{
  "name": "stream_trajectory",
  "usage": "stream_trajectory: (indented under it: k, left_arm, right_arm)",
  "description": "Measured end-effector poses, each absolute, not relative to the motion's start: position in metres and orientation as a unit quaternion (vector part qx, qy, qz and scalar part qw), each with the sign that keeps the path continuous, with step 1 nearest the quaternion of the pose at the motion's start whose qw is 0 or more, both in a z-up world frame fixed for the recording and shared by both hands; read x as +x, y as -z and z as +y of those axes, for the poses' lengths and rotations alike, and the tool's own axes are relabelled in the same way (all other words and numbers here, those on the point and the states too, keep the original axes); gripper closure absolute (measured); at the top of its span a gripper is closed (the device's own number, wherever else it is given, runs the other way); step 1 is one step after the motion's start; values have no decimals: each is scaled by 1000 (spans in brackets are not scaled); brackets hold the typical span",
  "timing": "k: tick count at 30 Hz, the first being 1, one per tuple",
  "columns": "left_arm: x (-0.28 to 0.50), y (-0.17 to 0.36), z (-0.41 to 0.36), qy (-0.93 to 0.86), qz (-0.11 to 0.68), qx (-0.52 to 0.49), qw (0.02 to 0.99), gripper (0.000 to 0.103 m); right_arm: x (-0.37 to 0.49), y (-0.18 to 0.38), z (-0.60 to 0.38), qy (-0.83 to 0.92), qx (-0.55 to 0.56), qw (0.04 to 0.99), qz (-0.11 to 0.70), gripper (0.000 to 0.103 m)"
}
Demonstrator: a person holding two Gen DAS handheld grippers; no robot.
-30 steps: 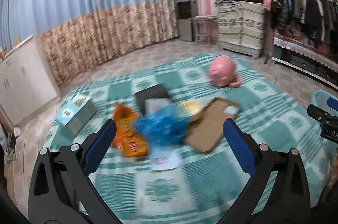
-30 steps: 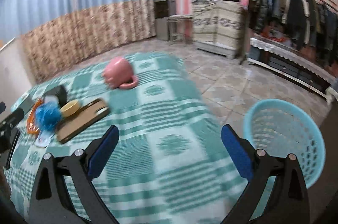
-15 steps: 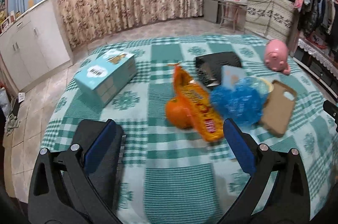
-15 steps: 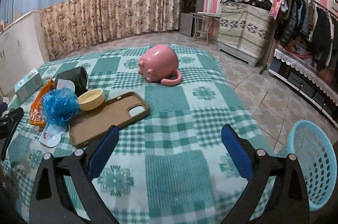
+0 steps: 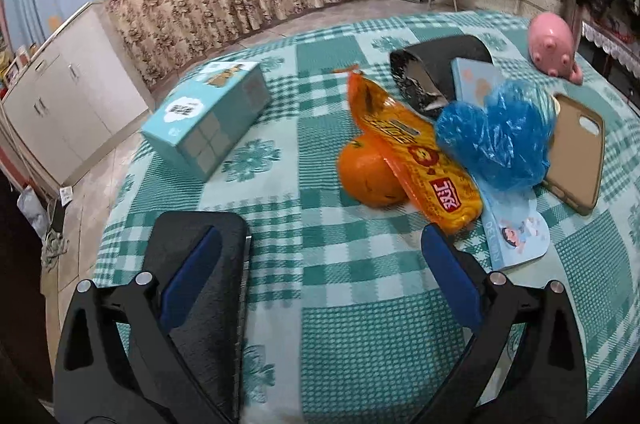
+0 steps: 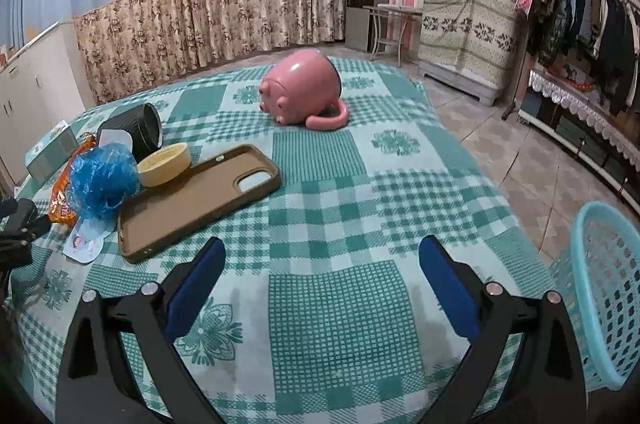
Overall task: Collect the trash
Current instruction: 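Grasp the tangerine with the left tool and lift it, then grasp the blue plastic bag with the right tool while the left holds the tangerine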
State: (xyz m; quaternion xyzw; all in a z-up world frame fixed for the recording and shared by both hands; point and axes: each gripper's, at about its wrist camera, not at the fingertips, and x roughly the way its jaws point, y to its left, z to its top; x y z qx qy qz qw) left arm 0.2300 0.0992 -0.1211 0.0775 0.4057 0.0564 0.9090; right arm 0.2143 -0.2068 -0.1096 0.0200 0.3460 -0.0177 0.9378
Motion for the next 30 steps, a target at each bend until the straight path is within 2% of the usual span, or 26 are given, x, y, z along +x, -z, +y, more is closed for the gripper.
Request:
stream_trajectory:
  k: [8,10,15,17,23,30]
  left_arm:
    - [262,124,95,-32,405,38,913,13]
    - [266,125,97,-28,407,29,913,19]
    - [274,131,101,-1,422,7,907,59]
    - [272,129,100,0,419,10,908,64]
    - [256,113,109,-42,405,46,912,66]
    - [237,84,154,-125,363,40,922,66]
  right_arm:
    - [215,110,-203,18,14,940,339,8]
    - [216,112,-202,16,11,940,342,8]
    - [218,114,-198,17,2,939,345,8]
    - [217,114,-194,19,-8,939,343,8]
    - [213,107,-186,17,-8,939,344,8]
    - [219,93,-144,-16,-23,941,338,8]
